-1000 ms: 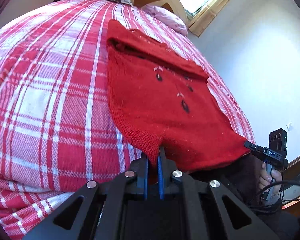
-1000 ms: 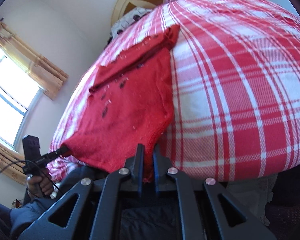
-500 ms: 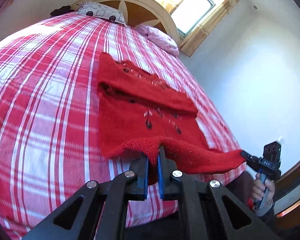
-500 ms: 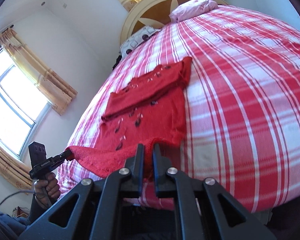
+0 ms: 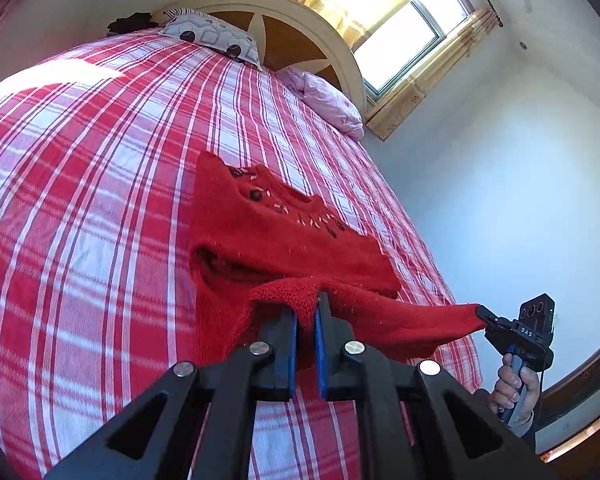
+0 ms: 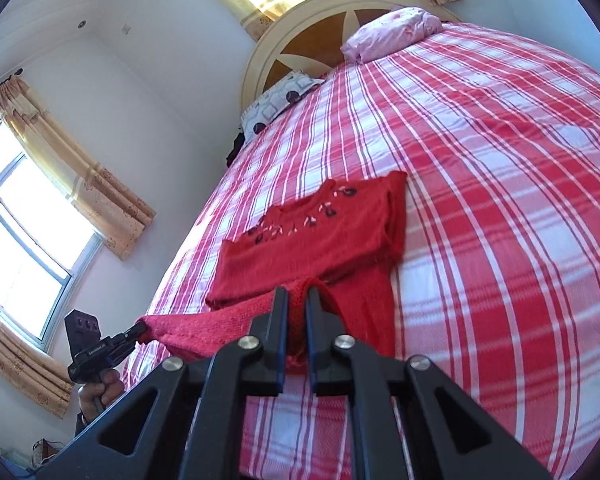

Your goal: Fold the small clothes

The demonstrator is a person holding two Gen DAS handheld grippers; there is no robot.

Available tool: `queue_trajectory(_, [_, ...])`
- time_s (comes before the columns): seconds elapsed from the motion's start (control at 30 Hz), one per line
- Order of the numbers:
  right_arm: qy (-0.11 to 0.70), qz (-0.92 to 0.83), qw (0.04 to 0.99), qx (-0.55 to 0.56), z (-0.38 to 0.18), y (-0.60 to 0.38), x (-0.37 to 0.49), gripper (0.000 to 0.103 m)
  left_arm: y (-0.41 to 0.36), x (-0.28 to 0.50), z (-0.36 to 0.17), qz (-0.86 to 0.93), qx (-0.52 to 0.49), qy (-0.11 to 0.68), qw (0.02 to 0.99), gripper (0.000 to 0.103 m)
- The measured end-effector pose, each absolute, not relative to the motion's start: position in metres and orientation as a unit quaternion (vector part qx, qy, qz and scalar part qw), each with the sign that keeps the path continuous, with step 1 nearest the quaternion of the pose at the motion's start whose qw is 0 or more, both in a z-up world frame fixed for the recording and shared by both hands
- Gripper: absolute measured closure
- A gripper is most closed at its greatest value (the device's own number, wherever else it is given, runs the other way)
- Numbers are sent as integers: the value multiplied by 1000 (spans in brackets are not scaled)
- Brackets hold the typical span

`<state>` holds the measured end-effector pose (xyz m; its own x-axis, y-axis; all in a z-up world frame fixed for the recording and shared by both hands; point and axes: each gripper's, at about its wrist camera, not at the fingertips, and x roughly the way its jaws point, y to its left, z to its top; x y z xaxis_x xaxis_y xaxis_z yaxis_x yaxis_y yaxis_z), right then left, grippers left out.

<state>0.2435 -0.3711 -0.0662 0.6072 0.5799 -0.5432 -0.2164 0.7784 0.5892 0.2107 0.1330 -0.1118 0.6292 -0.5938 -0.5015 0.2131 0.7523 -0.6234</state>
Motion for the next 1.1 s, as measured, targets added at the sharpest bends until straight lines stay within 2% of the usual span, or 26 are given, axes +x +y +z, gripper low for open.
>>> queue_trajectory(0.23, [375, 226, 865, 245, -59, -361, 287, 92, 133, 252, -102, -227, -255, 360, 868, 96])
queue_trajectory(0.6, [400, 202, 861, 239, -71, -352, 363, 92, 135, 330, -115, -218, -261, 386, 857, 96])
queue_trajectory(1.1, [454, 159, 841, 247, -127, -356, 456, 92, 126, 405, -149, -192, -258, 432, 843, 96])
